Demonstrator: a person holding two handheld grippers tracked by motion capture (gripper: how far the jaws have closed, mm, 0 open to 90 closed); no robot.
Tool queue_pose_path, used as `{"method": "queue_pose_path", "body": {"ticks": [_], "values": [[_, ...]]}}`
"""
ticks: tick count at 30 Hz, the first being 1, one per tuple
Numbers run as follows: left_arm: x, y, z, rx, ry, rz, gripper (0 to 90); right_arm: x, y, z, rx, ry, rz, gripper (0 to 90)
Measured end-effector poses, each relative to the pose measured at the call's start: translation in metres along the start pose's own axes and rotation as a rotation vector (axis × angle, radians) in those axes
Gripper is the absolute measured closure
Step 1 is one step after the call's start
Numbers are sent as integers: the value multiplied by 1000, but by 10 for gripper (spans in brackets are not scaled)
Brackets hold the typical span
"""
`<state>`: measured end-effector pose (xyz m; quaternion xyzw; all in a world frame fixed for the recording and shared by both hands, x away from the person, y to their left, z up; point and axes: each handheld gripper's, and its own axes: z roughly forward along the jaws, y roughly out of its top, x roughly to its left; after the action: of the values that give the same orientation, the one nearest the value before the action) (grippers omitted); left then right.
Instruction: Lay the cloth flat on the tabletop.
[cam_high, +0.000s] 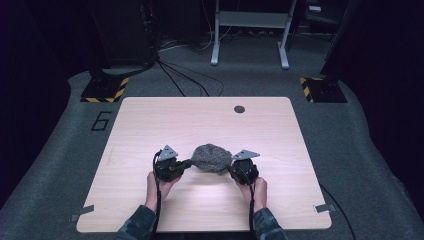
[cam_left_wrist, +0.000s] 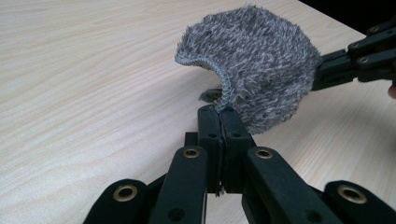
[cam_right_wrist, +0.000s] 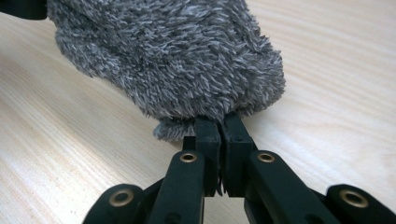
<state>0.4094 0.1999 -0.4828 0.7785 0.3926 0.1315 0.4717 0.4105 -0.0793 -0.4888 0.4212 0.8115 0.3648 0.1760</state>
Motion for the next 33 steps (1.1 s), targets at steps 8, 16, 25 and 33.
{"method": "queue_pose_path", "body": {"ticks": [8,16,25,33], "values": [[-1,2,-6,1,-20,-22,889,-3,11,-15,-22,-32,-31,857],[7,-12,-6,27,9,-107,888,-14,9,-10,-19,-43,58,690],[8,-18,-4,51,-20,-116,845,15,-11,-22,-21,41,31,440],[10,-19,-7,32,-13,-123,888,12,-18,7,39,-9,32,706]]}}
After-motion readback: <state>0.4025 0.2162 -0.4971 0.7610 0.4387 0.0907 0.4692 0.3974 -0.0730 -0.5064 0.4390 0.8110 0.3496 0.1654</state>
